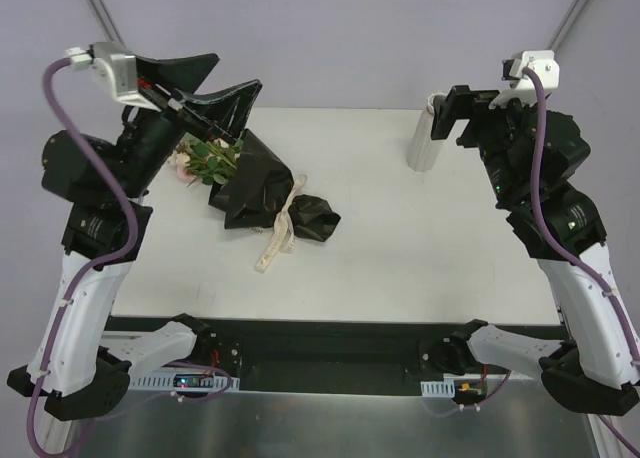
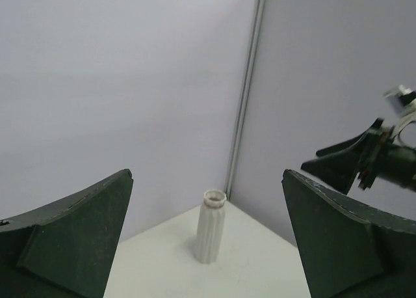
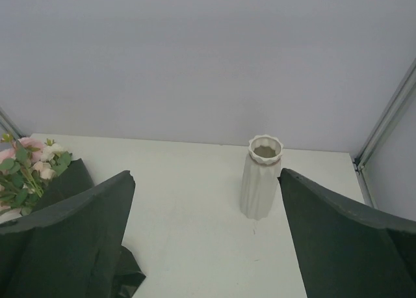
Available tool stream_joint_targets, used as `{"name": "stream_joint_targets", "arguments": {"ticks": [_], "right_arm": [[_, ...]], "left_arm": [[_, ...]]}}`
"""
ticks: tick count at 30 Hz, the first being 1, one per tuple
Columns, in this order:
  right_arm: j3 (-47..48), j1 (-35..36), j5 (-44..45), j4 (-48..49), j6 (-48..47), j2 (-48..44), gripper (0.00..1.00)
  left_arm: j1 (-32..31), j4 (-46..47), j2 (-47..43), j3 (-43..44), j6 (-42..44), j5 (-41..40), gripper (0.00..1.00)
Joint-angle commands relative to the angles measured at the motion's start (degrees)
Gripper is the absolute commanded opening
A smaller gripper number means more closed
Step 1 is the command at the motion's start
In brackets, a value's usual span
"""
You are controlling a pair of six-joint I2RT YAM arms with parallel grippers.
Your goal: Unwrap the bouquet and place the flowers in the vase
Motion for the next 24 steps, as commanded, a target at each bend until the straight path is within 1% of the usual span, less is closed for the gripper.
{"name": "stream_joint_targets", "arguments": {"ticks": [1,3,4,5,6,7,9,10,11,12,13,14,15,16,17,19,22,23,24], "right_arm": [[4.4,1.1,1.7,2.9,2.1,4.7,0.96],[4.1,1.3,-0.1,3.8,4.2,8.7,0.96],[4.0,1.3,-1.0,5.1,7.8,10.0,0.96],[3.7,1.3,-2.9,6.0,10.2,11.4,0.96],[3.4,1.4,-3.8,6.9,12.6,14.1,0.96],[3.1,1.7,-3.6,7.6,20.0,15.6,0.96],[5.0,3.1,-3.8,5.8,25.2,21.0,0.96],[7.5,5.2,-3.4,3.9,26.9,22.9,0.96],[8.9,6.1,-1.3,2.6,30.4,26.4,0.96],[9.8,6.9,-1.2,1.6,31.9,28.0,0.96],[10.6,8.5,-1.3,0.6,33.2,29.2,0.96],[9.9,9.0,-1.5,0.8,37.3,30.6,0.97],[8.1,9.7,-2.0,1.5,39.3,30.8,1.00],[5.7,11.0,-2.4,5.9,41.1,30.5,0.94],[-0.4,11.8,-3.6,8.9,43.4,30.1,0.83],[-4.0,14.8,-3.5,13.1,45.6,30.6,0.80],[-5.9,19.0,-1.3,13.0,44.9,33.8,0.77],[-6.1,19.6,-2.0,13.0,44.3,35.7,0.72],[-6.7,20.6,-2.5,12.8,44.2,36.4,0.70]], "left_arm": [[0.4,0.3,-0.6,-5.1,2.0,-4.9,0.99],[0.4,0.2,-0.8,-10.9,0.1,-8.0,0.99],[0.4,0.1,-0.8,-12.9,-0.5,-11.3,0.99],[0.5,0.1,-0.6,-16.8,-1.7,-12.8,0.99],[0.8,0.0,-0.4,-18.5,-2.3,-13.8,0.99],[1.2,-0.5,-0.1,-19.8,-2.8,-14.5,0.99],[4.0,-1.4,1.0,-23.2,-5.4,-13.1,0.99],[5.6,-1.8,1.2,-25.9,-6.9,-11.7,0.99],[6.9,-1.8,1.7,-27.5,-10.1,-8.7,0.99],[9.2,-1.8,1.9,-28.9,-11.3,-7.3,0.99],[10.0,-1.7,2.4,-31.6,-12.0,-6.5,0.96],[10.5,-1.4,3.2,-33.0,-12.5,-6.0,0.94],[11.3,-1.2,3.7,-34.2,-12.5,-6.5,0.91],[11.5,-0.9,4.3,-36.7,-12.5,-7.0,0.84],[11.8,-0.4,5.2,-37.9,-12.2,-7.2,0.83],[12.0,0.5,6.2,-41.2,-11.6,-8.8,0.82],[12.3,3.1,8.2,-45.2,-10.7,-9.7,0.82],[12.4,4.0,9.0,-46.0,-10.5,-9.8,0.82],[12.4,5.9,9.5,-47.0,-10.4,-9.7,0.81]]}}
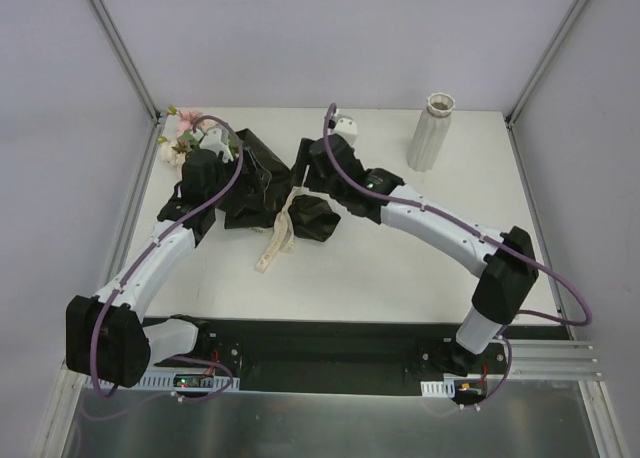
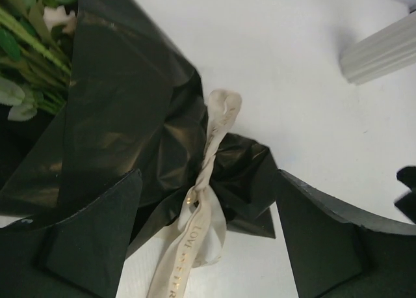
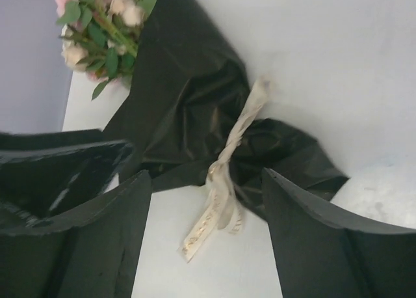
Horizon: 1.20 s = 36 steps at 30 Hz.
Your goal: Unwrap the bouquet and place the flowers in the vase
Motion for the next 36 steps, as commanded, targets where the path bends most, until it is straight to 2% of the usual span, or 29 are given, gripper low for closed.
{"name": "stream_joint_targets", "arguments": {"ticks": [1,2,4,5,8,10,15,20,27,36], "right_arm": [[-1.0,4.2,-0.7,5.7,3.5,3.5,0.66],[-1.7,4.6,-1.2,6.3,3.7,4.0,0.59],[-3.9,5.1,-2.2,7.0,4.5,5.0,0.53],[-5.0,5.2,-2.4,7.0,4.9,5.2,0.43],[-9.6,5.8,-4.0,9.2,7.5,5.9,0.30],[-10.1,6.7,-3.5,10.6,8.7,7.0,0.27],[-11.0,9.0,-2.9,9.2,10.8,7.9,0.27],[-20.8,9.6,-2.1,14.5,12.4,6.8,0.26],[-17.3,9.9,-3.6,15.8,9.3,9.8,0.32],[-15.9,9.9,-2.4,17.4,6.1,12.0,0.36]], "left_arm": [[0.8,7.8,2.2,-3.1,-0.3,-1.1,0.79],[0.9,8.4,2.8,-3.3,-0.3,-1.0,0.76],[1.0,9.3,5.0,-3.6,-0.4,-1.7,0.71],[1.1,9.4,5.8,-3.7,-0.7,-2.1,0.67],[1.7,10.8,8.0,-4.4,-1.5,-2.1,0.64],[1.8,12.5,8.4,-5.3,-1.8,-1.4,0.61],[1.8,14.0,8.9,-5.7,-1.6,0.6,0.59],[1.8,14.3,8.8,-6.0,-1.1,0.9,0.55],[1.8,17.7,8.4,-7.1,-1.6,5.0,0.49],[1.8,19.8,14.7,-5.0,-3.7,11.9,0.43]]}}
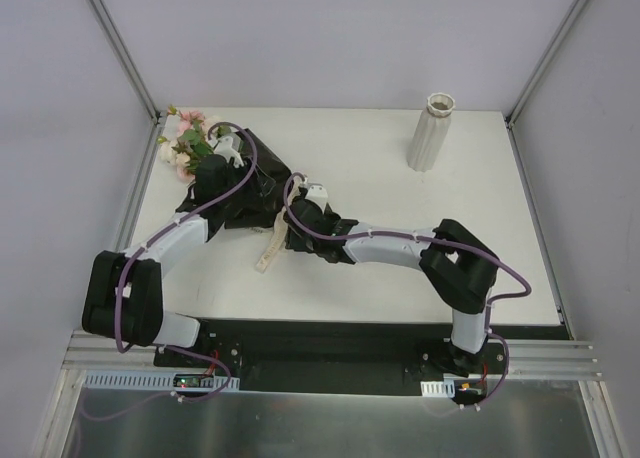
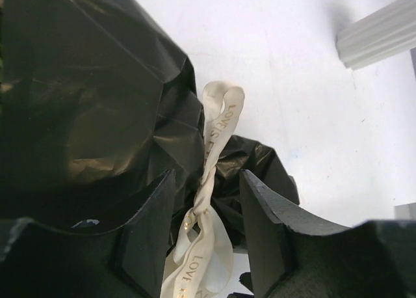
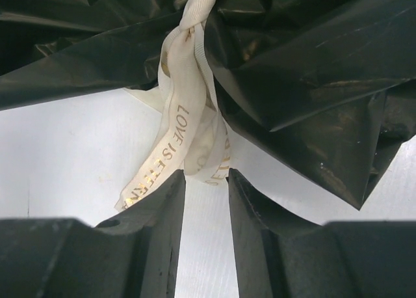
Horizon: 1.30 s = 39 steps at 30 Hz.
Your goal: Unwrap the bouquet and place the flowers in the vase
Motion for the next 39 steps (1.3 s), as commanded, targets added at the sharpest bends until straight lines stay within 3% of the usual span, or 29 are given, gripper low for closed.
{"name": "stream_joint_targets", "arguments": {"ticks": [1,7,23,31,39], "right_arm": [[3.3,0.1,2.7,1.1,-2.0,0.6,0.36],[5.6,0.0,2.4,-0.9,-2.0,3.5,0.36],[8.9,-0.1,8.0,-6.6,-2.6,7.2,0.34],[7.8,0.0,8.2,-3.8,-7.9,3.4,0.01],[4.1,0.4,14.9,2.8,-20.0,-11.6,0.00]], "left_arm": [[0.3,2.8,4.4,1.8,-2.0,4.8,0.42],[0.3,7.2,8.3,1.6,-4.6,8.1,0.35],[0.2,12.8,15.3,3.3,-6.5,12.2,0.32],[0.3,9.7,18.5,5.5,-7.0,10.7,0.28],[0.5,2.7,20.9,8.7,-5.4,8.5,0.24]]}}
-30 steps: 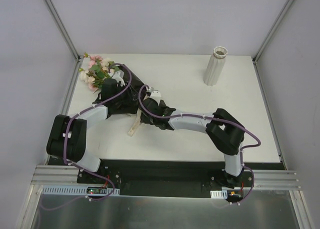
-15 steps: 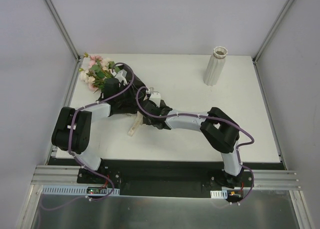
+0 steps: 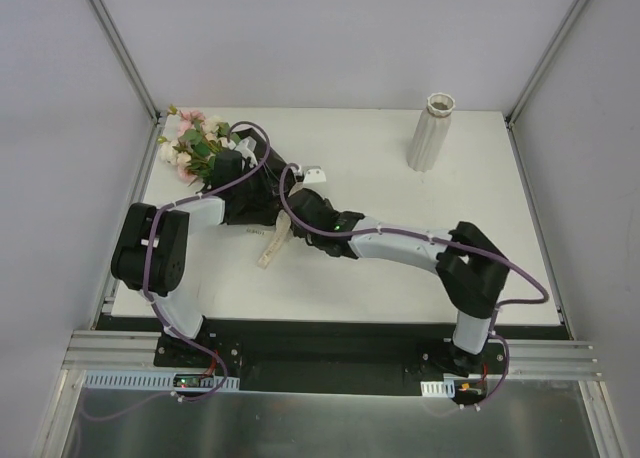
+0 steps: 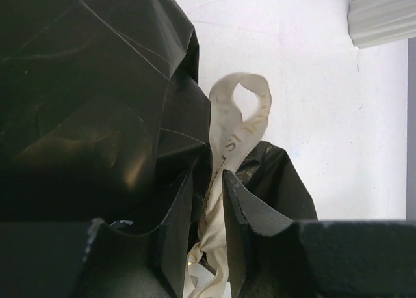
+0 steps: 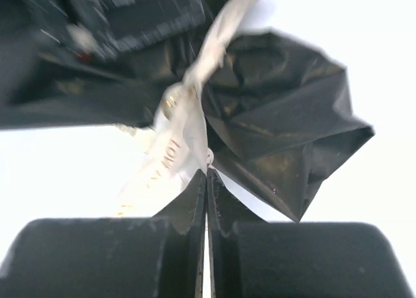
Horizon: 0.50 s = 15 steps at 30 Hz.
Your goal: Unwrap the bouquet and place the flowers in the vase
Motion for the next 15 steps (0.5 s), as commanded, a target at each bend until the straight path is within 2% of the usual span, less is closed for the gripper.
{"name": "stream_joint_targets", "arguments": {"ticks": [1,10,15], "right_arm": [[0.1,0.4,6.2,7.9,-8.9,-12.5,0.01],[3.2,0.0,13.2,11.1,-18.8,-22.2,0.01],[3.2,-3.5,18.1,13.1,-22.8,-27.3,0.01]], "left_arm": [[0.6,-3.3,1.1,2.3,1.3,-1.0,0.24],[1.5,-4.8,1.7,2.9,1.8,-1.3,0.23],[1.6,-4.8,1.7,2.9,1.9,-1.2,0.23]]}}
